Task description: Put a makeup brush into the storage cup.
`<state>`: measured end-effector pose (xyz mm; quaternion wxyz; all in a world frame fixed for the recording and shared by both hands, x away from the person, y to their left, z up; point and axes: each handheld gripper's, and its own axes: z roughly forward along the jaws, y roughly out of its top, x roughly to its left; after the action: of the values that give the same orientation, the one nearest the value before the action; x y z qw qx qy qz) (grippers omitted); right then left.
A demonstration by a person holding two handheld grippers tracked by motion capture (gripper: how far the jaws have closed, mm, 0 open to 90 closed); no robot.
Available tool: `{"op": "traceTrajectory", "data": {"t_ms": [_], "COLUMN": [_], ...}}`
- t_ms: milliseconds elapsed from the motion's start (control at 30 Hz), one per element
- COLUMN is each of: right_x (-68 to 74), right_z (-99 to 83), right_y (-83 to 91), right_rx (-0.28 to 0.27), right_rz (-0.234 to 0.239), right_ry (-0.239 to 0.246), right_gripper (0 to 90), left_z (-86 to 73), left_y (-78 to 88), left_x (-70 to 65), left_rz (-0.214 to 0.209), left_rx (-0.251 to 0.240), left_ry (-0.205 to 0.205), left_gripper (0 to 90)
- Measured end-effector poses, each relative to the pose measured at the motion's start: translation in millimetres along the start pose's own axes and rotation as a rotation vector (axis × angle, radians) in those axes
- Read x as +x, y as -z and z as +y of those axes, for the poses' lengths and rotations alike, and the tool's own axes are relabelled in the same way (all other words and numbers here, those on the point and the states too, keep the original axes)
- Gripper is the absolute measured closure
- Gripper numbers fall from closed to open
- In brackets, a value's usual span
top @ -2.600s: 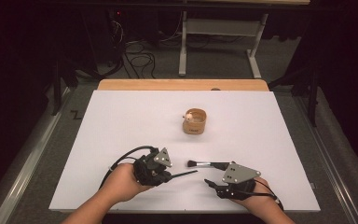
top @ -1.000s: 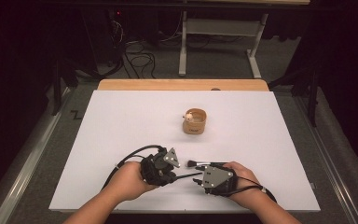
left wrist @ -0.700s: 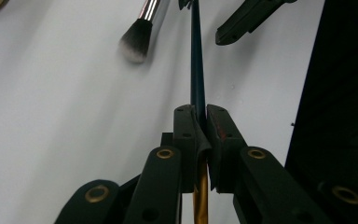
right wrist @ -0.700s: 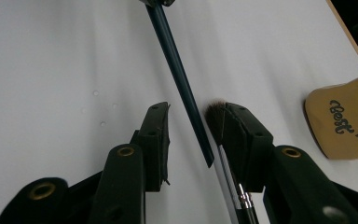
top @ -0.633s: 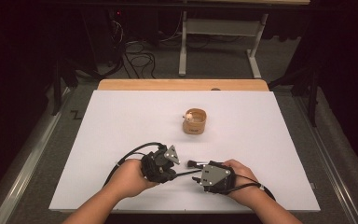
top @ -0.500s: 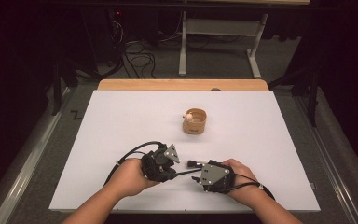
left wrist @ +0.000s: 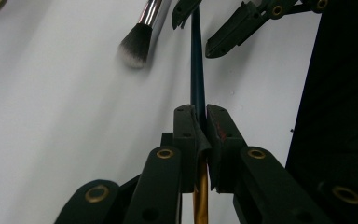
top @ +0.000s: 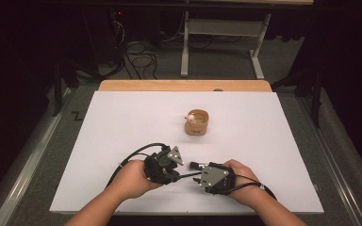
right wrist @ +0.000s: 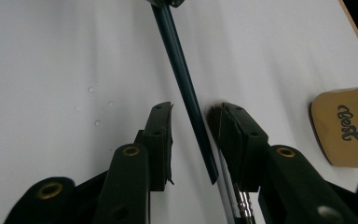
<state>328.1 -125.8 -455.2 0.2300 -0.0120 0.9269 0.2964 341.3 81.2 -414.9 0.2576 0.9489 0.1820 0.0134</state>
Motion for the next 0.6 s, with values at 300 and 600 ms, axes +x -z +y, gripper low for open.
{"op": "traceTrajectory", "data": {"t_ms": [300,600], "right_x": [2.2,3.8], "right_z": [2.9,4.4], "right_y": [-1.3,-0.6], "right_rx": [0.001,0.016], "right_rz": [0.010,0.018], "right_ry": [0.030,0.049], "right_gripper": [69.6,75.1], "left_z": [1.6,2.0], "left_y": [0.6,-0.5], "left_x": [-1.0,-1.1], "left_rz": [-0.002,-0.002], "left_rx": [0.003,0.004], "left_ry": [-0.003,-0.003], "left_gripper": [83.1,83.1]}}
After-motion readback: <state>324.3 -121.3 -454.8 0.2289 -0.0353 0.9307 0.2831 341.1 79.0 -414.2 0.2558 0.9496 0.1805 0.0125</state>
